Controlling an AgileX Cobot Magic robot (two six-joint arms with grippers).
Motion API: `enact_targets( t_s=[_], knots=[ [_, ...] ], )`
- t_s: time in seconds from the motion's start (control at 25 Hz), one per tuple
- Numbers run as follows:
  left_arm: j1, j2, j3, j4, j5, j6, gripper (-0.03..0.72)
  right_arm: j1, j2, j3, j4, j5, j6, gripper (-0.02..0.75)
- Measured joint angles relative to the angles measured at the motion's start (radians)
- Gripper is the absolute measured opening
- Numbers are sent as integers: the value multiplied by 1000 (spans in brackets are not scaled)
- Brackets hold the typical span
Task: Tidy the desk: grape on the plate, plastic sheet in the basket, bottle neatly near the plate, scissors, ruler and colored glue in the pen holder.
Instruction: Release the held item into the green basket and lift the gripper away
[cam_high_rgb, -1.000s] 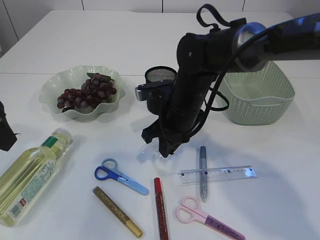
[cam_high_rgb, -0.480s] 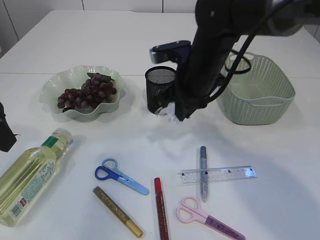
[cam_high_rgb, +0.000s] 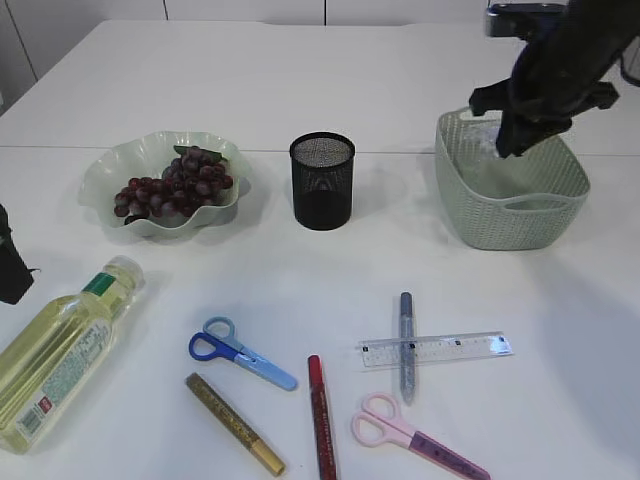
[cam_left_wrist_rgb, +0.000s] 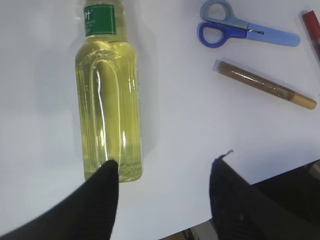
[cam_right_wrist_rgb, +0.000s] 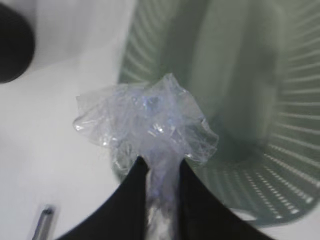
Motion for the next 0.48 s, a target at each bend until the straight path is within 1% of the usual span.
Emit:
enact_targets(
  t_s=[0.08,0.16,0.2,0.24,0.28,0.32,0.4,0.48],
  knots=[
    [0,0,0,0,2,0,424,-33,0,0,-10,-26,13,111],
    [0,0,0,0,2,0,424,-43,0,0,-38,-53,27,114],
    [0,0,0,0,2,0,424,-43,0,0,-52,-69,31,127],
    [0,0,0,0,2,0,424,-43,0,0,-64,-83,38,157],
    [0,0,0,0,2,0,424,-43,0,0,-68,-94,48,197],
    [0,0,0,0,2,0,424,-43,0,0,-73,-102,55,262],
    [0,0,0,0,2,0,424,-43,0,0,-83,-111,76,421],
    [0,0,0,0,2,0,423,-43,0,0,-89,-111,98,545]
  ],
)
